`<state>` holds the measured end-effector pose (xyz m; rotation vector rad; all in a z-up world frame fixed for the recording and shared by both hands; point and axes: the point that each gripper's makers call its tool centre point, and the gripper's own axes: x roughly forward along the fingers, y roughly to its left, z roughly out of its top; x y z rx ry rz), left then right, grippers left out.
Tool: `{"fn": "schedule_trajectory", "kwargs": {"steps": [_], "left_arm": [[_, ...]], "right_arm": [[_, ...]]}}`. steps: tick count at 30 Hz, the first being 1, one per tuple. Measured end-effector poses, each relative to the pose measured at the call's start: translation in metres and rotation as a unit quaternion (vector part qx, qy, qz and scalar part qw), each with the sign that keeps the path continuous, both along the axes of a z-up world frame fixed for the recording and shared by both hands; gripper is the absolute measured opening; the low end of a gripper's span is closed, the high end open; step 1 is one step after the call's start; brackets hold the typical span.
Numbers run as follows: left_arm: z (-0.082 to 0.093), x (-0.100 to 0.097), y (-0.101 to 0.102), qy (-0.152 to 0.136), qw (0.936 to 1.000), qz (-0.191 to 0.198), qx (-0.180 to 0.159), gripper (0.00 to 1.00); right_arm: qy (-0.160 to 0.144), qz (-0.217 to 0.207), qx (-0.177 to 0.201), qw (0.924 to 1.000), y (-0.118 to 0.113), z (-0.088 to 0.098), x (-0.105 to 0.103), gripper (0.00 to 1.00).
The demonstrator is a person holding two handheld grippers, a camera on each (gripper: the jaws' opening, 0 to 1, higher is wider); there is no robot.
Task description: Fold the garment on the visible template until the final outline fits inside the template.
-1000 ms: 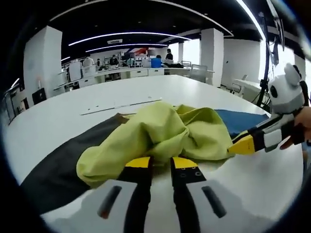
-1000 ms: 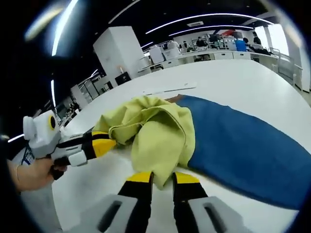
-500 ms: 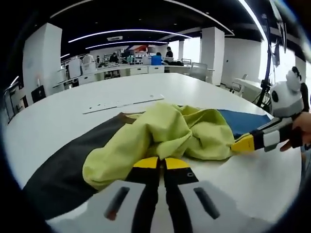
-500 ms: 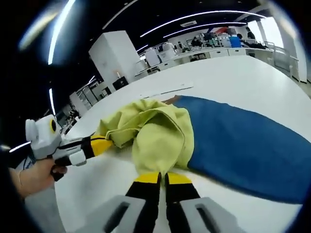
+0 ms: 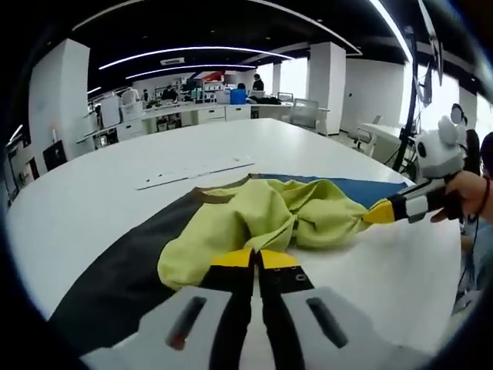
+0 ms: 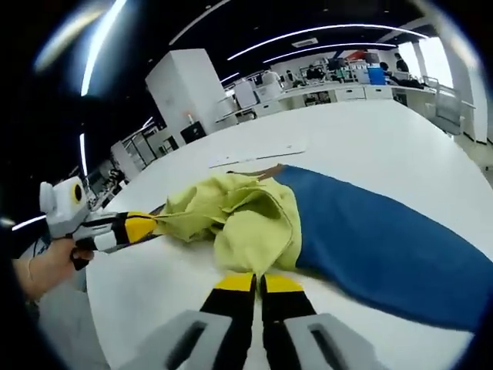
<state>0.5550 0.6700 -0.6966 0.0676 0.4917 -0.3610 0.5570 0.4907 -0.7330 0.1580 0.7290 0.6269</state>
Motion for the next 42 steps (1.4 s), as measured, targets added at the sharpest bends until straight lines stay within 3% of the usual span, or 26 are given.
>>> {"fn": "schedule_trajectory", "kwargs": {"steps": [5,11,19,31,42], "left_arm": [[0.016,-0.013,0.018,-0.006,0.9999,0.008,-0.006,0.0],[0.031,-0.033,0.043,-0.013,0.9998,0.015,-0.003,0.0],[0.033,-0.062,0.068,-0.01,0.9998,0.015,0.009,0.0],[0.042,-0.098,0.082,-0.015,0.9998,-0.002,0.014,0.0],[0.037,-0.138,0.081,-0.003,0.9984,-0.036,0.044,0.0]], "right_arm": [[0.004,-0.002,-0.018,0.9998,-0.01,0.007,-0.008,0.0],[-0.001,0.021,-0.029,0.9994,-0.005,0.016,-0.028,0.0],[-0.002,0.024,-0.036,0.9991,-0.012,0.023,-0.044,0.0],[-0.004,0.029,-0.057,0.9979,-0.032,0.028,-0.076,0.0],[0.0,0.014,-0.047,0.9988,-0.04,0.029,-0.105,0.0]]}}
